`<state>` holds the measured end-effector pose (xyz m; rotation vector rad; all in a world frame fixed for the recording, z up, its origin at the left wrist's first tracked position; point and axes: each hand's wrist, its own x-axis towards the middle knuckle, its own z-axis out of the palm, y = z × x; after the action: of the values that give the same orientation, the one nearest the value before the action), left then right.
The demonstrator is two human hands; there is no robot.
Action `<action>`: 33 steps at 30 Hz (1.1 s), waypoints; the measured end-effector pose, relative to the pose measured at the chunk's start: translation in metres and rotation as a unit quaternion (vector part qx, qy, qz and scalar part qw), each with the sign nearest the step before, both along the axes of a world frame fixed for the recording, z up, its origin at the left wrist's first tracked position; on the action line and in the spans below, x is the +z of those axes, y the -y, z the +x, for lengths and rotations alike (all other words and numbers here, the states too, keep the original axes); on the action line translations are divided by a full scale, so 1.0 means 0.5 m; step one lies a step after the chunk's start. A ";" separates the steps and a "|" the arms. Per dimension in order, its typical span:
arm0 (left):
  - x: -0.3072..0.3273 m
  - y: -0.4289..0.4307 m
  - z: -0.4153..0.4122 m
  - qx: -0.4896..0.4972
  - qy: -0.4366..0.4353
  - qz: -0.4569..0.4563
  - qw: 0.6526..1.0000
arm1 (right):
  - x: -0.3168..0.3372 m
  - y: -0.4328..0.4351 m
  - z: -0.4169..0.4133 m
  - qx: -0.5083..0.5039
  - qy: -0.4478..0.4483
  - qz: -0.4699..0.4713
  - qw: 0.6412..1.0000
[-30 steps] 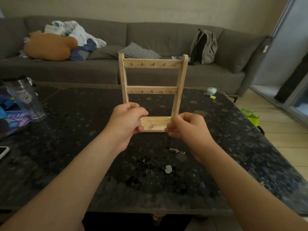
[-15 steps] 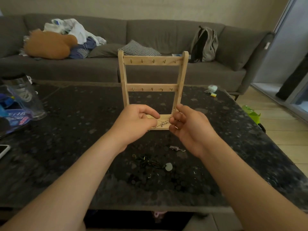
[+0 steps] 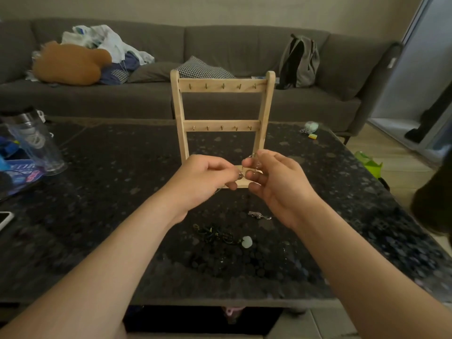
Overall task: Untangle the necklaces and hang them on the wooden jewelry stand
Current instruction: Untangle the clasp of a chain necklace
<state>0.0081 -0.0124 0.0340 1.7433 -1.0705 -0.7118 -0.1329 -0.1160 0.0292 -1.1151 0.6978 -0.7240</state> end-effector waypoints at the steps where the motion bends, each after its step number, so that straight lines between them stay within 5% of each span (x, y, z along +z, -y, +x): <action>1: -0.002 0.000 -0.001 0.003 0.002 -0.007 1.000 | -0.001 0.000 -0.001 0.000 0.002 0.002 1.000; 7: -0.008 0.007 -0.001 0.025 -0.020 0.009 0.999 | -0.005 0.003 -0.003 -0.005 0.017 0.010 1.000; 13: -0.015 0.010 0.011 0.019 -0.041 0.032 0.998 | -0.008 0.003 -0.008 0.005 -0.082 -0.097 0.992; 25: -0.024 0.005 0.014 -0.002 0.035 0.012 0.999 | -0.028 0.010 -0.010 -0.009 -0.246 -0.402 0.882; 33: -0.024 0.006 0.015 -0.014 0.059 0.028 0.998 | -0.051 0.028 0.007 0.029 -0.299 -0.437 0.848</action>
<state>0.0154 -0.0154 0.0219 1.8398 -1.1670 -0.6697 -0.1293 -0.1299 0.0039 -2.2579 0.8675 -0.6463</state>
